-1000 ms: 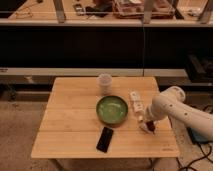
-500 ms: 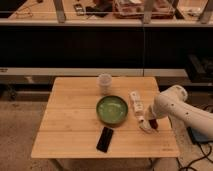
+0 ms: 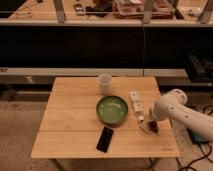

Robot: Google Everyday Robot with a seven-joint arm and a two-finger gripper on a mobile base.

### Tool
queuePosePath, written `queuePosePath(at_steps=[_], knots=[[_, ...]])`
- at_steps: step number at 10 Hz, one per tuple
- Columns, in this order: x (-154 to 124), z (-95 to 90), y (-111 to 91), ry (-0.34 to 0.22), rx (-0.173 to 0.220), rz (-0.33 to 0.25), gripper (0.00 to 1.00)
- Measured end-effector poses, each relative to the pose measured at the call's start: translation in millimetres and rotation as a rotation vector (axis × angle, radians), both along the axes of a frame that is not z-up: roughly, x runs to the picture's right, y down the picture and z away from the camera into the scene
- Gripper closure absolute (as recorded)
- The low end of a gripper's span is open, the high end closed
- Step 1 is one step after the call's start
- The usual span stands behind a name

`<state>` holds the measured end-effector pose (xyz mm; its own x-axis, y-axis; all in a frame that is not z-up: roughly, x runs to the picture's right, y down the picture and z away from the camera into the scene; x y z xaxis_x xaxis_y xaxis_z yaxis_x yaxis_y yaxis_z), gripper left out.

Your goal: Place the pepper on the white sponge

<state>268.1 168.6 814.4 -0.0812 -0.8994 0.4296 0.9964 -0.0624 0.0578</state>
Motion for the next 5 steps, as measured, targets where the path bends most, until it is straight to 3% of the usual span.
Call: queuePosePath(at_steps=[5], knots=[[-1, -1.3, -20, -0.020, 0.079, 0.052, 0.20]])
